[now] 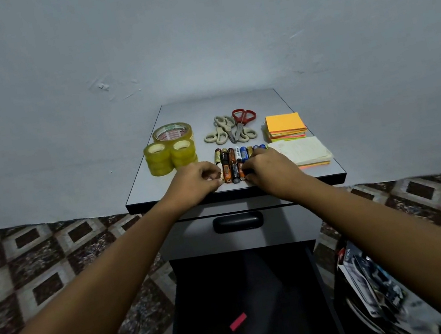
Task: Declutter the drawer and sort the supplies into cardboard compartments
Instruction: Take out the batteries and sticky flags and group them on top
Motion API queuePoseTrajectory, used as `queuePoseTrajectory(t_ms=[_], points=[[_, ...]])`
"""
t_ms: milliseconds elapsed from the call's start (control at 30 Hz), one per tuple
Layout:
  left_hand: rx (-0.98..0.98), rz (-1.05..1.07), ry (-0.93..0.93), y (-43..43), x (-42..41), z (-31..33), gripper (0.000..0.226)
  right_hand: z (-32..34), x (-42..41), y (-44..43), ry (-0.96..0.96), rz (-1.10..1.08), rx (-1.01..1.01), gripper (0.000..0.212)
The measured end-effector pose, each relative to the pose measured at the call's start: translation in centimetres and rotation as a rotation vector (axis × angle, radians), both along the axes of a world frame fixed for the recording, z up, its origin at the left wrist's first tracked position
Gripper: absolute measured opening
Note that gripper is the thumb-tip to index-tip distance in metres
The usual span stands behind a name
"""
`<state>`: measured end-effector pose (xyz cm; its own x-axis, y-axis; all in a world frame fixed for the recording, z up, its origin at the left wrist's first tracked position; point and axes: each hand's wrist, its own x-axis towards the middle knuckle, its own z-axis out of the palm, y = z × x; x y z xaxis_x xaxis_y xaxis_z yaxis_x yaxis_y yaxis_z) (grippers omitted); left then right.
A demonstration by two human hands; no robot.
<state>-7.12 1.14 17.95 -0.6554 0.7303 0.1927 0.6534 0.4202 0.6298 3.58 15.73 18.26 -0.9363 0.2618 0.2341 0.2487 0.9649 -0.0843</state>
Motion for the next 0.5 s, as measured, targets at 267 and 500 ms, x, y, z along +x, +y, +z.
queuePoseTrajectory(t_ms=[267, 500], points=[[0.0, -0.015, -0.006, -0.05, -0.27, -0.06, 0.036, 0.09, 0.16, -0.17, 0.017, 0.009, -0.026, 0.026], [0.009, -0.018, -0.025, -0.25, -0.44, -0.14, 0.043, 0.4, 0.65, -0.47, 0.04, 0.01, -0.048, 0.03]])
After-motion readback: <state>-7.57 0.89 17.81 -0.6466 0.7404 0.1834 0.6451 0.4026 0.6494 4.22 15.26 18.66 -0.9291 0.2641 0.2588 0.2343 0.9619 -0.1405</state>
